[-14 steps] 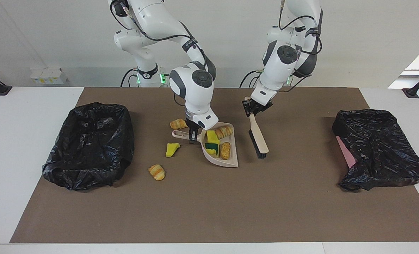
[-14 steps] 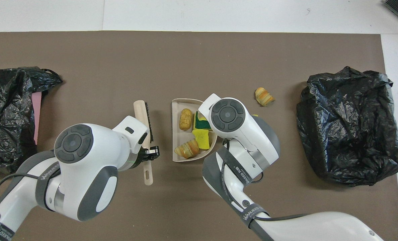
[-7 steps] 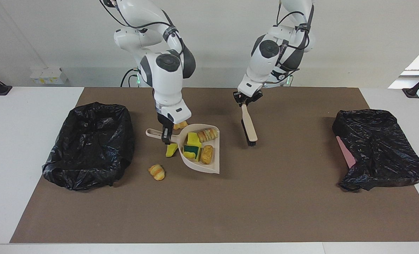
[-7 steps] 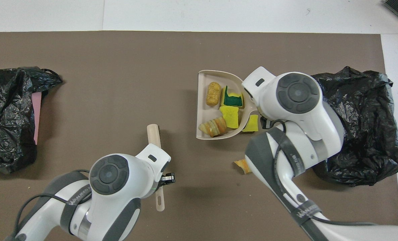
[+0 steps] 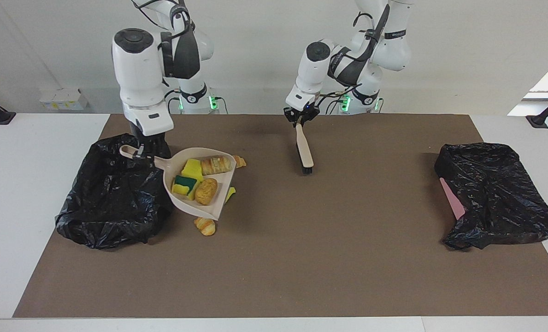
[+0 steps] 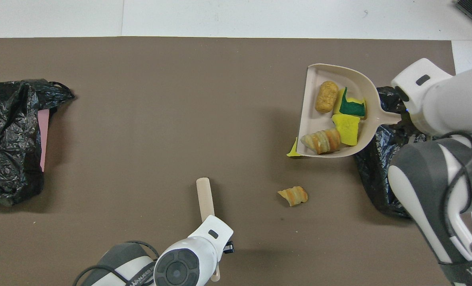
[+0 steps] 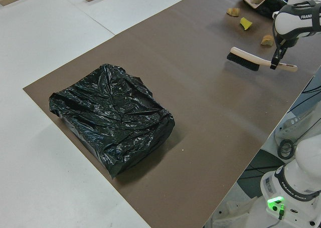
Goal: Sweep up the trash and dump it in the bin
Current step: 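Carry the loaded dustpan with the right gripper toward the nearby trash bag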
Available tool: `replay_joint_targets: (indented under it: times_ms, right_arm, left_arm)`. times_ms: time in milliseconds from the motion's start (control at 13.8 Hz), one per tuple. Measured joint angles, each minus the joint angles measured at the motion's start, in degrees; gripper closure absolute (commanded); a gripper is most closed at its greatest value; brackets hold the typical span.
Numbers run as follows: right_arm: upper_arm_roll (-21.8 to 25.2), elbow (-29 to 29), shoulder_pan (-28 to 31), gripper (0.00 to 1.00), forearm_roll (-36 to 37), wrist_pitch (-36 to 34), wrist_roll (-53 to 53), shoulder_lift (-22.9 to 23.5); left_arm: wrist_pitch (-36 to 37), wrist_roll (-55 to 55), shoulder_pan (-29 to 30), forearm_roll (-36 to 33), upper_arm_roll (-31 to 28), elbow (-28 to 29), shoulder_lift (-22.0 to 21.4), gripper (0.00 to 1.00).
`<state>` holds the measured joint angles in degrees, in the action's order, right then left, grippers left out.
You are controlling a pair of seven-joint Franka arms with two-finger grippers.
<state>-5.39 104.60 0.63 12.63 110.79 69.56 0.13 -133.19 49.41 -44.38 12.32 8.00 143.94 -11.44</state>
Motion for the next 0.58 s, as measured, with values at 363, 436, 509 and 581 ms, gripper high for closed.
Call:
replay_joint_targets:
  times_ms: [363, 436, 509, 581]
  right_arm:
    - [0.2, 0.1, 10.9, 1.0, -2.3, -8.0, 0.3, -1.7]
    - [0.3, 0.1, 12.9, 1.0, -2.4, -9.2, 0.3, -1.8]
    - [0.4, 0.2, 14.8, 1.0, -2.4, -10.2, 0.3, -2.0]
    - [0.4, 0.3, 16.5, 1.0, -2.4, -11.3, 0.3, -2.2]
  left_arm:
    - [-2.7, 0.9, 0.3, -0.8, -0.8, 1.6, 0.1, 0.0]
    - [-2.6, 0.9, 1.6, -1.5, -1.0, 1.0, 0.1, 0.0]
    - [-2.4, 0.8, 3.2, -2.7, -1.1, 0.1, 0.1, 0.0]
    - [-1.8, 0.6, 5.1, -3.8, -1.2, -1.1, 0.1, 0.0]
